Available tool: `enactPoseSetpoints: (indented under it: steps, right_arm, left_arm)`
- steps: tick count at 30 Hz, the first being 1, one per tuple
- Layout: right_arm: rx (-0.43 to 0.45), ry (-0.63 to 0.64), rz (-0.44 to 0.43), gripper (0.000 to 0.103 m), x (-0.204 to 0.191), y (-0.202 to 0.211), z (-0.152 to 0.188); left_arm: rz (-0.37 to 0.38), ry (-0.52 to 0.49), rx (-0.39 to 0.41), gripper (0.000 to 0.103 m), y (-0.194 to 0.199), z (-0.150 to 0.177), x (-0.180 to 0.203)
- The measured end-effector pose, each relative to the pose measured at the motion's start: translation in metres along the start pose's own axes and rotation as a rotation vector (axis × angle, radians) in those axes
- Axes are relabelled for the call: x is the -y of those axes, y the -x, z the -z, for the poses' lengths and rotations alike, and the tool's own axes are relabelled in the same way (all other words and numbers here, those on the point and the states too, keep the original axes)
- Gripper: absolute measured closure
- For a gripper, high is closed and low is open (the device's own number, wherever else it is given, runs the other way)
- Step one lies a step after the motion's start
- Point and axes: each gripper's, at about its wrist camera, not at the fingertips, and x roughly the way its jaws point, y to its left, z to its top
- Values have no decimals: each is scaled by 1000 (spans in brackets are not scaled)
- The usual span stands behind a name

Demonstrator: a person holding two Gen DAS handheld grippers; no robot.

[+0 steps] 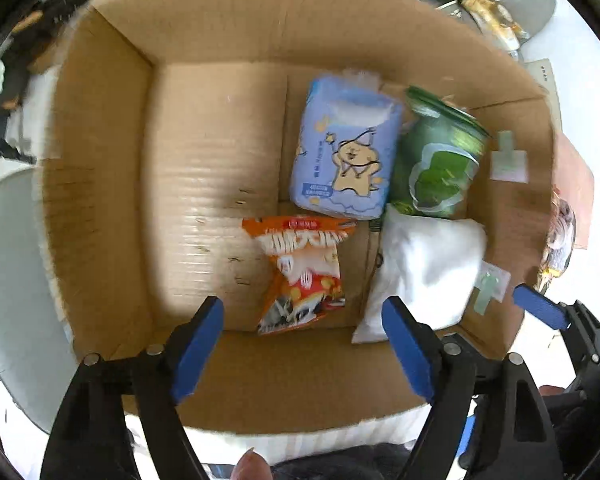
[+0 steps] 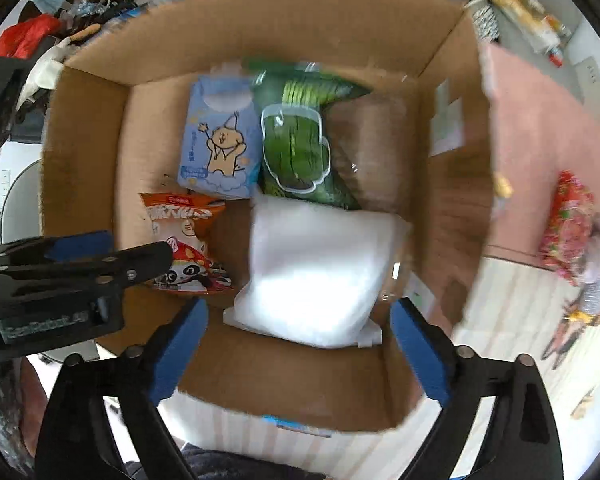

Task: Organize soft objects
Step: 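Drop the orange bag in the box while the right tool drops the white bag, then grasp the red snack bag with the left tool while the right grasps the silver sponge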

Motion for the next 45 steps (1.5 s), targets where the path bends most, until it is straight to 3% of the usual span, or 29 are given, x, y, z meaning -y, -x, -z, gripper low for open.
enactPoseSetpoints:
  steps: [2, 9, 18, 22, 27, 32, 39, 45]
  right_arm:
    - [26, -9, 3, 0, -1, 14, 8]
    - [156, -18, 65, 0, -2, 63, 39]
    - [239, -16, -14, 0, 8, 110, 78]
    - [308, -63, -67, 0, 35, 129, 90]
    - [359, -184, -81, 0, 110, 149, 105]
    - [370, -368, -25, 0, 228, 151, 116]
    - [269, -577, 4, 3, 391, 99, 101]
    - [191, -613, 9, 6, 456, 52, 84]
  left_arm:
    - [-8, -6, 37, 8, 14, 14, 4]
    - [-32, -1, 167, 5, 65, 43, 4]
    - [-59, -8, 310, 1, 105, 81, 21]
    - [-98, -48, 390, 1, 126, 88, 57]
    - [-111, -115, 456, 1, 139, 81, 125]
    - [-62, -217, 387, 1, 106, 44, 215]
    - [-83, -341, 180, 1, 0, -32, 339]
    - [-144, -363, 8, 1, -93, -83, 390]
